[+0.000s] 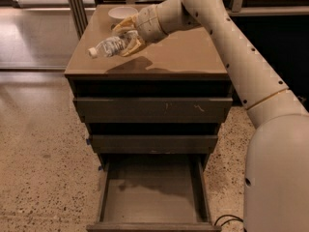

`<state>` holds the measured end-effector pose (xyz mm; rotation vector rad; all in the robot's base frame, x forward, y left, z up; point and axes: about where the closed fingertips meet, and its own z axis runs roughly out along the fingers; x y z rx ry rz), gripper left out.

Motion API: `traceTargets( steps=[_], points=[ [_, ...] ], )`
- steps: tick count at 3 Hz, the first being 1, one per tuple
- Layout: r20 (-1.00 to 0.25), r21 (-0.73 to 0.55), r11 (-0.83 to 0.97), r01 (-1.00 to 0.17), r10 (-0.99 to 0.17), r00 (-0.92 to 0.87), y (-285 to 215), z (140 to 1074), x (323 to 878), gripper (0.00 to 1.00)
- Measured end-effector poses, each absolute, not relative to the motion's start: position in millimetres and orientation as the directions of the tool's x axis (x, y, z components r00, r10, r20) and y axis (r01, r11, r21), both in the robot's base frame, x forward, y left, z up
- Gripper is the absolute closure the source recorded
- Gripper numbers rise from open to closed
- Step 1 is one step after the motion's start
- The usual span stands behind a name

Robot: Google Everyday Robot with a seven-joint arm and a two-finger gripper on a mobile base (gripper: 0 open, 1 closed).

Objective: Pick blue plastic bottle from bottom drawer and place on counter

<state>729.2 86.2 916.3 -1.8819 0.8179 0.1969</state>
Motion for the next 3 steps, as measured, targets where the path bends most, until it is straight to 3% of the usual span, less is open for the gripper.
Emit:
traceTargets(
  steps=[3],
  points=[
    [-0.477,-0.749,-0.181,-0.637,-0.519,0.709,30.3,908.9,776.8,1.00]
  ],
)
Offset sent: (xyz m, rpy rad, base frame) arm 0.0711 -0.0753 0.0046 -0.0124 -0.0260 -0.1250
